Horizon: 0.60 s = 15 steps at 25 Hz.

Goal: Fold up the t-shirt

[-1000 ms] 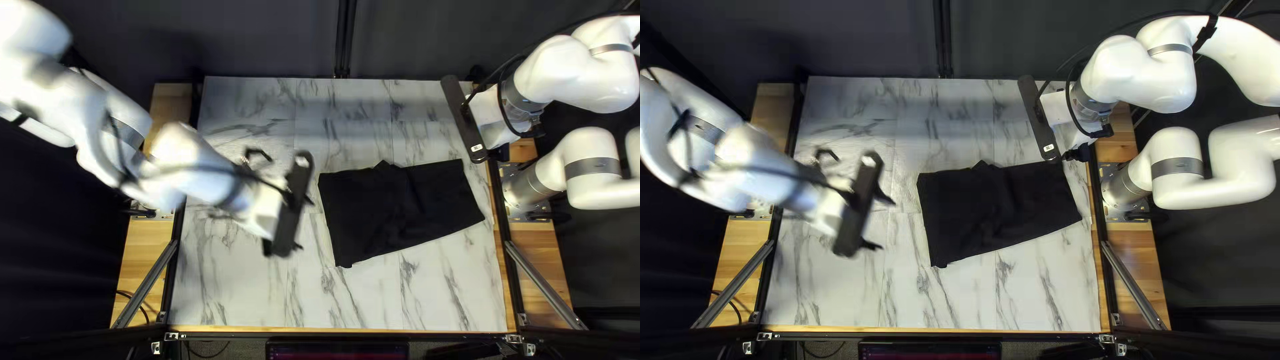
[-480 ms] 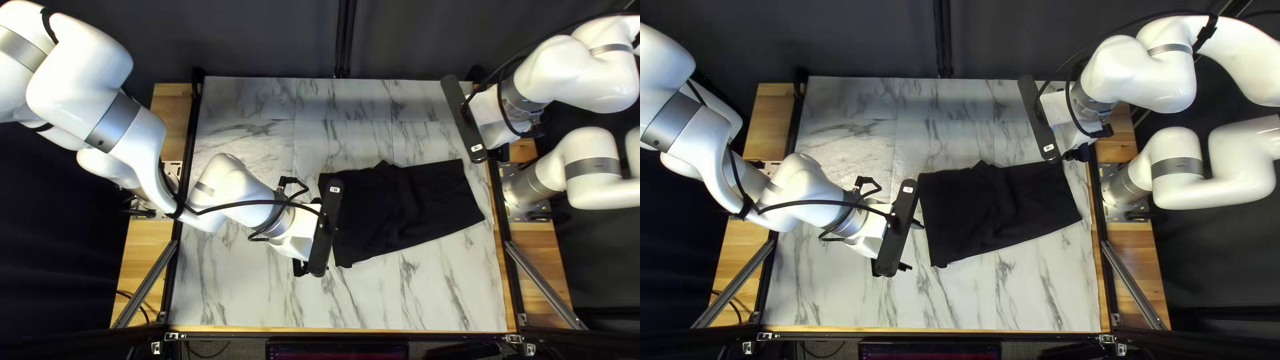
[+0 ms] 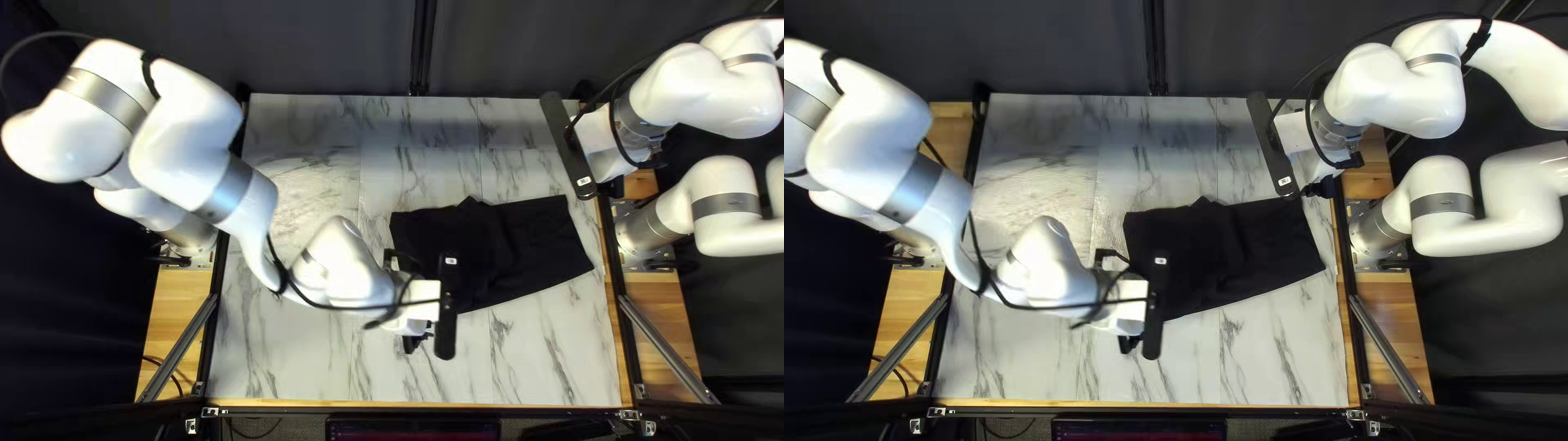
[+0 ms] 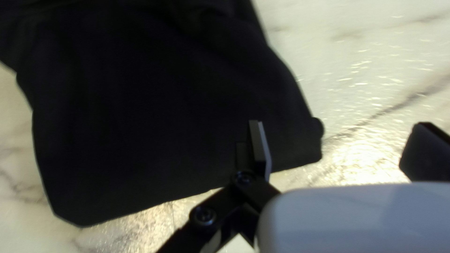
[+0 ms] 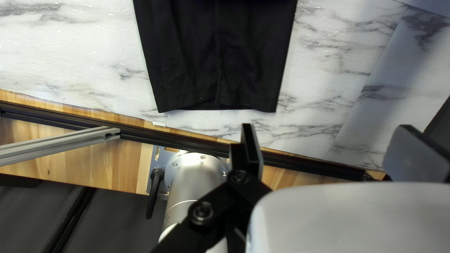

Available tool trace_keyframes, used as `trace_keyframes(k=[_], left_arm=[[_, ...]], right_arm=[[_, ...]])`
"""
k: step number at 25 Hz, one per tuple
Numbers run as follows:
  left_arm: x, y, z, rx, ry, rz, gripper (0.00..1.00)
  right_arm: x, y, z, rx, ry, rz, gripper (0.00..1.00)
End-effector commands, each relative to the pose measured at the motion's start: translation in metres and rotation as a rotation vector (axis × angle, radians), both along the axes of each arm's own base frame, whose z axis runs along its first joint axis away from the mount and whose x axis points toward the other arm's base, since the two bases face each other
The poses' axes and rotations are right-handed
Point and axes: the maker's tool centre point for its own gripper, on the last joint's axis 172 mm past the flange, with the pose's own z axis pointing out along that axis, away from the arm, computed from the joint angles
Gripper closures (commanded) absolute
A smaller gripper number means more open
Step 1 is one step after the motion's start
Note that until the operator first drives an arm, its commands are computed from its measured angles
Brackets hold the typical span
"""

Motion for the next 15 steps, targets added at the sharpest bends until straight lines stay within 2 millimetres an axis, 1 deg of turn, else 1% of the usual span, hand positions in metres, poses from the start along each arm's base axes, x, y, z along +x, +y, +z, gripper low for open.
trace_keyframes(k=[1, 7, 8, 10, 11, 12, 13, 14, 15], left_arm=[[0.002, -0.005, -0.016, 0.096, 0.078, 0.087, 0.00], [-0.003, -0.004, -0.033, 0.148, 0.138, 0.142, 0.00], [-0.005, -0.003, -0.036, 0.150, 0.146, 0.150, 0.04], [-0.008, 0.001, -0.036, 0.152, 0.155, 0.161, 0.18], [-0.009, 0.002, -0.035, 0.152, 0.156, 0.163, 0.28], [-0.011, 0.004, -0.035, 0.151, 0.157, 0.164, 0.45], [-0.012, 0.006, -0.033, 0.149, 0.157, 0.167, 0.56], [-0.013, 0.006, -0.032, 0.148, 0.156, 0.167, 0.57], [-0.014, 0.008, -0.028, 0.145, 0.151, 0.163, 0.61]], right_arm=[[0.000, 0.000, 0.000, 0.000, 0.000, 0.000, 0.00], [0.000, 0.000, 0.000, 0.000, 0.000, 0.000, 0.00], [0.000, 0.000, 0.000, 0.000, 0.000, 0.000, 0.00], [0.000, 0.000, 0.000, 0.000, 0.000, 0.000, 0.00], [0.000, 0.000, 0.000, 0.000, 0.000, 0.000, 0.00], [0.000, 0.000, 0.000, 0.000, 0.000, 0.000, 0.00], [0.000, 0.000, 0.000, 0.000, 0.000, 0.000, 0.00], [0.000, 0.000, 0.000, 0.000, 0.000, 0.000, 0.00], [0.000, 0.000, 0.000, 0.000, 0.000, 0.000, 0.00]])
